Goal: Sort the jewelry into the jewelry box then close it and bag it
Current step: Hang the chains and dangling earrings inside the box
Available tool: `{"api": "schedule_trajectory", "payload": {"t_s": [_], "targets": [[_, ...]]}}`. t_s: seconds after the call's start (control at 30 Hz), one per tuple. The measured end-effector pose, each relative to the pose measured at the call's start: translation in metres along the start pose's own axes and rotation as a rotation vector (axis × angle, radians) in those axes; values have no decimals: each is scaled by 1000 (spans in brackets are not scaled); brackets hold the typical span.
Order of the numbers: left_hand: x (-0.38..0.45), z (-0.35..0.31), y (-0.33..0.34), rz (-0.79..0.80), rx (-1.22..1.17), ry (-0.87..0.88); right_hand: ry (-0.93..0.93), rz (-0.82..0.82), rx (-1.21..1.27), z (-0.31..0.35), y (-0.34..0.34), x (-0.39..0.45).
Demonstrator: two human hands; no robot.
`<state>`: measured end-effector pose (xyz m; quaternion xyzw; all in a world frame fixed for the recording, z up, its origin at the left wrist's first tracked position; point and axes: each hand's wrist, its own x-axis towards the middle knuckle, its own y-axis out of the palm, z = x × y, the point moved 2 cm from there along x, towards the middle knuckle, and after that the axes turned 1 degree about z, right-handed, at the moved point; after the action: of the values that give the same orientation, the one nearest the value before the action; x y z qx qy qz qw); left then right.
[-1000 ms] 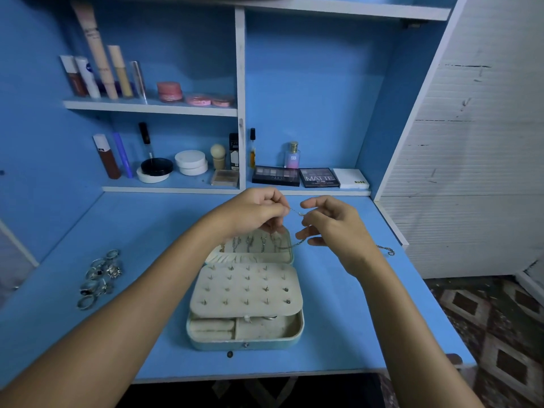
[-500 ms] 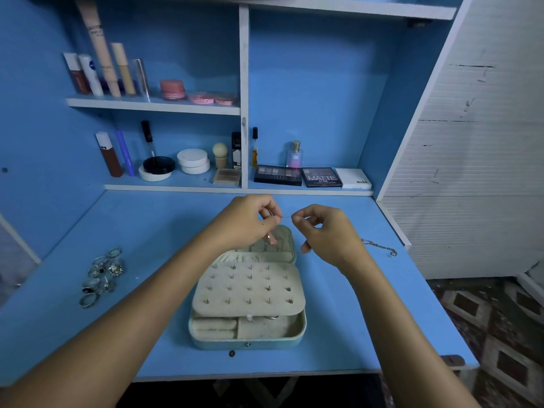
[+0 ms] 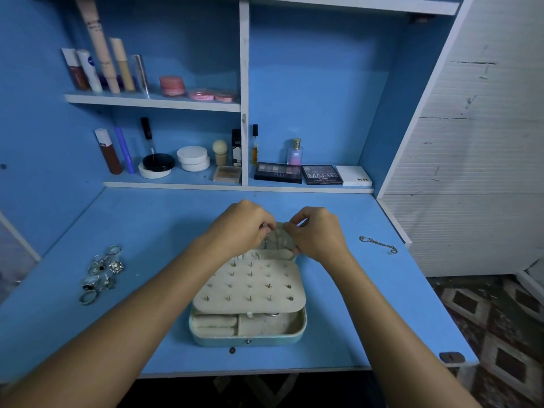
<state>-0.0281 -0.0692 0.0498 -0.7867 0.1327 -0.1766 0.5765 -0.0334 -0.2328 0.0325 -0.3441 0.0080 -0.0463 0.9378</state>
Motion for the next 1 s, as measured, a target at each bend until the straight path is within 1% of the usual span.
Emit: {"api": "schedule_trajectory", "payload": {"t_s": [0.13,0.3,0.43,0.63,0.77,1.0], "targets": [[6,-2,1,85,149,-9,17,-22,-62,1,7,9],[13,-8,4,171,225,-79,101,-36,-127,-2,15,19],[19,-8,10,190,229,-94,158,-48,-190,1,18,22],[27,-7,9,204,203,-137,177,-28,-240,4,19,26],[29,-6,12,214,166,-161,188,24,-263,6,15,27],[23,-8,7,280,97,-115,242,140,-300,5,7,19]]}}
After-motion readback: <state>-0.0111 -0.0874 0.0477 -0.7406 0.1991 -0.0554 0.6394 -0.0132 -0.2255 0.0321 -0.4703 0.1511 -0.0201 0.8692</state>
